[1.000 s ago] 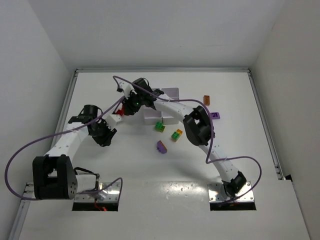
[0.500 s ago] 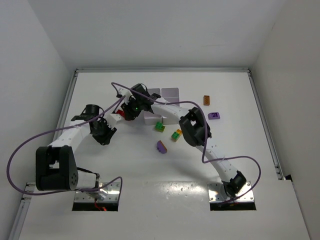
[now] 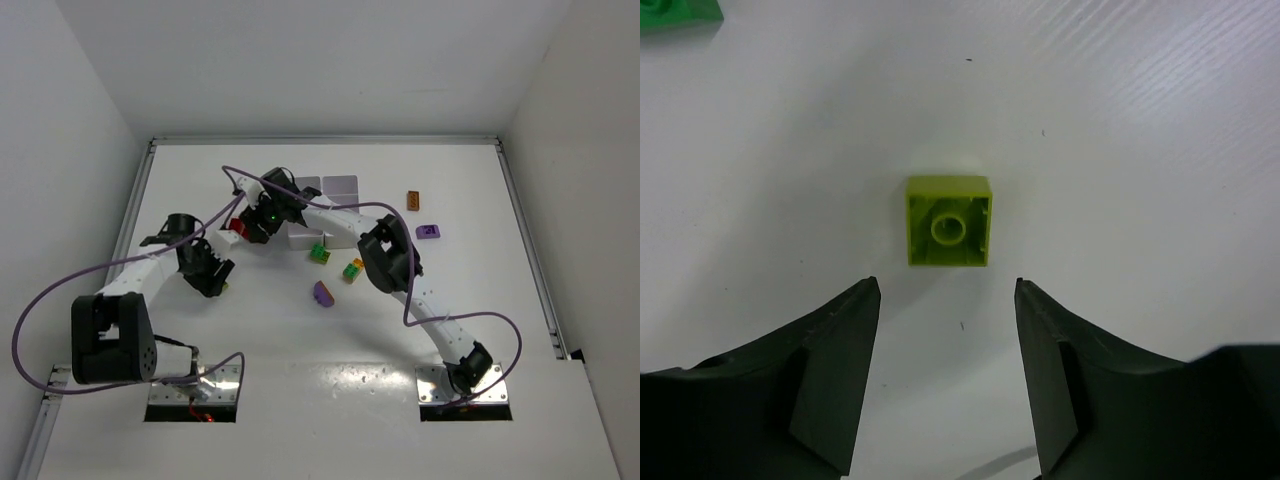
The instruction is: Sort the legos into containers by color
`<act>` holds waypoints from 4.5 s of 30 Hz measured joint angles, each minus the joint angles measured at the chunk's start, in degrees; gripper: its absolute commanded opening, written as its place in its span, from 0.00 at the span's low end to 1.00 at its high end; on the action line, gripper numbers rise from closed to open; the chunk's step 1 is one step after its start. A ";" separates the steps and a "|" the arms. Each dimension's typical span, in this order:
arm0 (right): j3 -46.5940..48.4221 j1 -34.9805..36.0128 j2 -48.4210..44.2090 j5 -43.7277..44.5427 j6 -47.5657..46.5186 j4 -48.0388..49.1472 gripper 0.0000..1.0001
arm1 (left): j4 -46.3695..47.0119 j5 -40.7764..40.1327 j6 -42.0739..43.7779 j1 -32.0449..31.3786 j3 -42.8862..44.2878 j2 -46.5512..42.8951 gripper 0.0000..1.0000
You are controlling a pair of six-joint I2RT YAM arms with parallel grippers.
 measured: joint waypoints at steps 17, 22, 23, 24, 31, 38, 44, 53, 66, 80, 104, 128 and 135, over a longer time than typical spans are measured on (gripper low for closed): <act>-11.04 -0.61 -20.37 -3.67 3.87 5.11 0.65 | -3.78 16.81 -6.34 2.82 5.68 -27.15 0.65; -26.97 -5.01 -40.83 -6.10 1.64 7.54 0.65 | -6.88 21.40 -4.04 -1.66 8.50 -24.13 0.65; -31.17 -6.91 -45.57 -6.54 0.76 6.71 0.65 | -7.34 22.14 -3.34 -3.08 8.55 -23.30 0.65; -35.15 -8.66 -49.51 -6.49 -0.22 7.56 0.65 | -8.02 22.47 -2.67 -5.09 8.66 -22.01 0.65; -55.12 -18.38 -67.65 -5.49 -7.30 -0.98 0.62 | -8.70 23.89 -0.70 -20.68 11.78 -10.25 0.65; -66.12 -21.86 -76.11 -2.95 -10.97 -8.66 0.65 | -0.70 17.29 -5.35 -35.65 11.37 -4.79 0.65; -68.26 -26.95 -80.08 -1.86 -11.23 -12.07 0.65 | 9.42 11.76 -12.31 -39.82 6.69 -4.22 0.65; -69.40 -28.28 -79.45 -2.19 -10.36 -14.08 0.65 | 19.45 8.11 -23.17 -41.94 10.19 1.97 0.62; -68.35 -33.03 -76.61 -1.95 -5.27 -15.96 0.65 | 24.09 -4.92 -42.23 -51.98 23.26 19.96 0.50; -68.17 -37.79 -76.61 -2.01 -3.21 -16.94 0.65 | 23.67 -9.07 -47.45 -52.70 29.79 31.08 0.53; -68.70 -43.93 -73.81 -25.64 -5.22 -17.75 0.64 | 29.14 14.34 -49.44 -46.01 24.52 24.68 0.00; -62.95 -38.03 -68.85 -58.77 -4.00 -14.62 0.67 | 79.45 59.78 -91.47 -34.56 18.08 19.80 0.00; -62.53 -35.82 -67.87 -58.90 -1.51 -12.13 0.53 | 82.23 60.13 -94.27 -34.95 18.88 19.91 0.00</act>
